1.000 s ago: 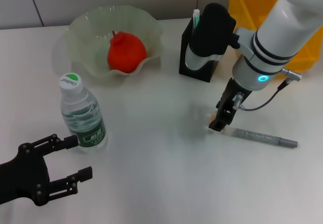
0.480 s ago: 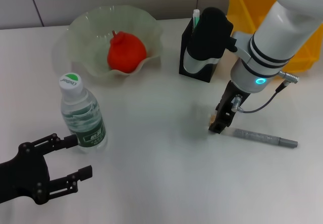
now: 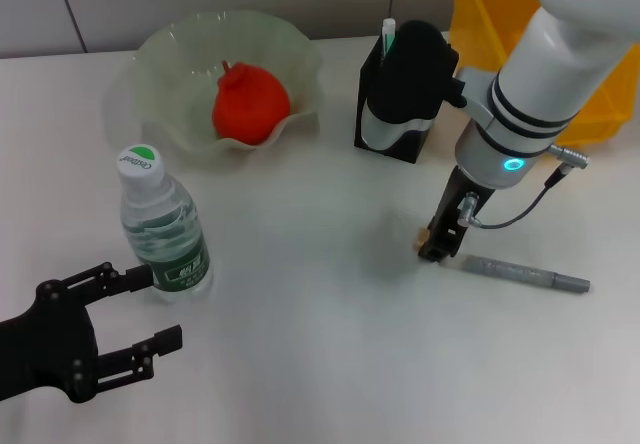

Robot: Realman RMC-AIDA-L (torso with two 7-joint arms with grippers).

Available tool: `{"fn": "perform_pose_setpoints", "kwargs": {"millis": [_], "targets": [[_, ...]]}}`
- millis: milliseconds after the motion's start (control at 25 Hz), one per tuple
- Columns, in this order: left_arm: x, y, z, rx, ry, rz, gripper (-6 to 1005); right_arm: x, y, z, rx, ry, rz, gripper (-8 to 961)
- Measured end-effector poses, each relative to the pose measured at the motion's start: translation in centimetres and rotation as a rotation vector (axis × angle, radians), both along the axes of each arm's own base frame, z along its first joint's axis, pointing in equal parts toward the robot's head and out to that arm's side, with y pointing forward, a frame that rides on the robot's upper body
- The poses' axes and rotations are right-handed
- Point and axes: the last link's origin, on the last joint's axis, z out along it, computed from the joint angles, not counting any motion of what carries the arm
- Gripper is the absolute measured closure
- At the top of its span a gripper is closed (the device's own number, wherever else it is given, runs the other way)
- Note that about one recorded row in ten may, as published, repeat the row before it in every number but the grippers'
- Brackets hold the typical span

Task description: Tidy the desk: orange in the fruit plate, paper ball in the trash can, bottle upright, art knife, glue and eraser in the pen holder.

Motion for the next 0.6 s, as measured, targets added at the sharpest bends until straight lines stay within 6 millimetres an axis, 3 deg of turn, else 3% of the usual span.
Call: {"fn": "perform_pose_setpoints", "kwargs": {"millis": [320, 560, 600], "targets": [[0.1, 0.1, 0.0, -0.002, 0.000, -0.003, 229, -0.8, 0.2, 0.6, 0.026, 0.027, 0.012, 656], [0.1, 0.1, 0.0, 0.000, 0.000, -0.003, 229, -3.0, 0.6, 3.2, 0.106, 0.100, 0.064, 692], [0.1, 0.1, 0.0, 0.001, 0.000, -0.003, 229, -3.9, 0.9, 4.6, 0.163, 0.137, 0.092, 692]]}}
